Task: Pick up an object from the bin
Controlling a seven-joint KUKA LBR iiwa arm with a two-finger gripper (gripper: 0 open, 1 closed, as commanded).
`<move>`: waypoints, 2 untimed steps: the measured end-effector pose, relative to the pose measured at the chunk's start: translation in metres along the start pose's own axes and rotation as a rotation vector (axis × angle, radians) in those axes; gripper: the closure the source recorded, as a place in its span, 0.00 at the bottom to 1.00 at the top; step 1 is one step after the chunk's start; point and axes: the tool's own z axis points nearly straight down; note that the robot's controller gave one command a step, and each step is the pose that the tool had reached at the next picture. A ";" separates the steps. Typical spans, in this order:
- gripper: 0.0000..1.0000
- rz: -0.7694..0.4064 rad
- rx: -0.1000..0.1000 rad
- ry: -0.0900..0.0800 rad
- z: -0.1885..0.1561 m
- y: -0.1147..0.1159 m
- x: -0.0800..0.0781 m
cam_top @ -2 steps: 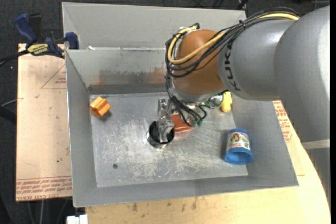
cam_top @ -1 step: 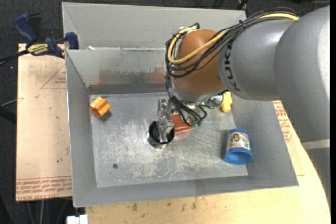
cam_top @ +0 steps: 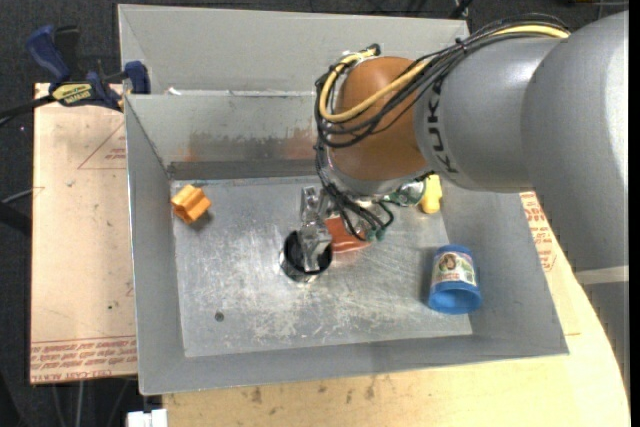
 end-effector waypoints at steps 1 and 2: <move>1.00 0.000 0.000 0.000 0.000 0.000 0.000; 1.00 0.000 0.000 0.000 0.000 0.000 0.000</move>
Offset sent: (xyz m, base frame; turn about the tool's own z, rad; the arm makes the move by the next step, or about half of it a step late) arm -0.0006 -0.0038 0.1320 0.0000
